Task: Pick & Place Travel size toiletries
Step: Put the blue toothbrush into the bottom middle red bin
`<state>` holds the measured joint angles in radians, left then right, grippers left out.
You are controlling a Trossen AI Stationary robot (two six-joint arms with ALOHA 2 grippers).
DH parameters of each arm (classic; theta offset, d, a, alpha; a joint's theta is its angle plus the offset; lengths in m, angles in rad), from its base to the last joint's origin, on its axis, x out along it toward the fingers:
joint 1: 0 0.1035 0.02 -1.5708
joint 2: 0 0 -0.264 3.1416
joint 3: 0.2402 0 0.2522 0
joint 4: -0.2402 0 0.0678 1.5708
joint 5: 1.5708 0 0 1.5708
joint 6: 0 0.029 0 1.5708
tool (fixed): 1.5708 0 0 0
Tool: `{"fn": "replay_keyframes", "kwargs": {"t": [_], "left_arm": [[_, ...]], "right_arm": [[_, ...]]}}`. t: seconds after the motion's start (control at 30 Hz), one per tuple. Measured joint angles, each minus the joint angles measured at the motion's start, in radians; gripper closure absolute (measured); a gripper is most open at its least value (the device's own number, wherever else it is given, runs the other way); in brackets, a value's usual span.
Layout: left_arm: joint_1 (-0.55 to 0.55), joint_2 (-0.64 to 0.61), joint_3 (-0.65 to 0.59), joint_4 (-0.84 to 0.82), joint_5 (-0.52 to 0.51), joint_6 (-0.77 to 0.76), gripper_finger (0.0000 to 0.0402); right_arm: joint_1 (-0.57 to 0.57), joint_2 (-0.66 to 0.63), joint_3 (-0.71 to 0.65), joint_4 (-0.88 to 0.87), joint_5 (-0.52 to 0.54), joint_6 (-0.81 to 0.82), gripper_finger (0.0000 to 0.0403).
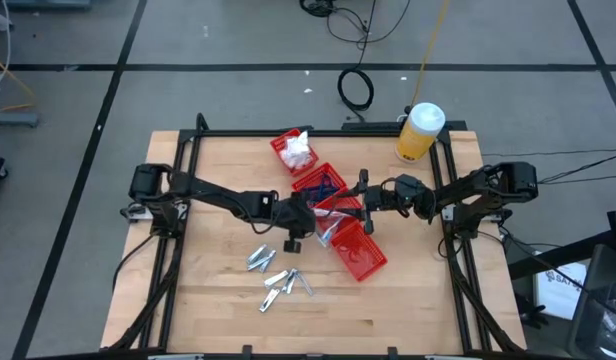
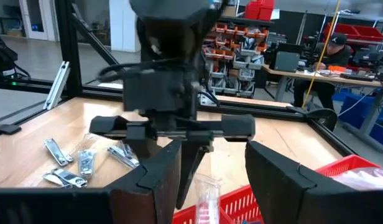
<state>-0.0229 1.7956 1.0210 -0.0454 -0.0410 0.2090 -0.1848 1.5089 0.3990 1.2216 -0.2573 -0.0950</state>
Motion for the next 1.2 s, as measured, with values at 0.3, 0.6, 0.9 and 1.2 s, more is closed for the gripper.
{"fn": "replay_keyframes", "kwargs": {"t": [0.3, 0.6, 0.9, 1.2], "left_arm": [[0.010, 0.052, 0.000, 0.025, 0.016, -0.029, 0.0282], [0.013, 0.072, 0.001, 0.075, 0.039, -0.035, 0.0282], [0.024, 0.162, 0.003, 0.134, 0.116, -0.091, 0.0282], [0.016, 0.135, 0.006, -0.070, 0.254, -0.142, 0.0282]], "right_arm": [[0.000, 0.000, 0.000, 0.001, 0.002, 0.001, 0.0236], [0.000, 0.000, 0.000, 0.001, 0.002, 0.003, 0.0236], [-0.001, 0.000, 0.000, 0.001, 0.001, 0.004, 0.0236], [-0.001, 0.000, 0.000, 0.001, 0.002, 0.004, 0.0236]]}}
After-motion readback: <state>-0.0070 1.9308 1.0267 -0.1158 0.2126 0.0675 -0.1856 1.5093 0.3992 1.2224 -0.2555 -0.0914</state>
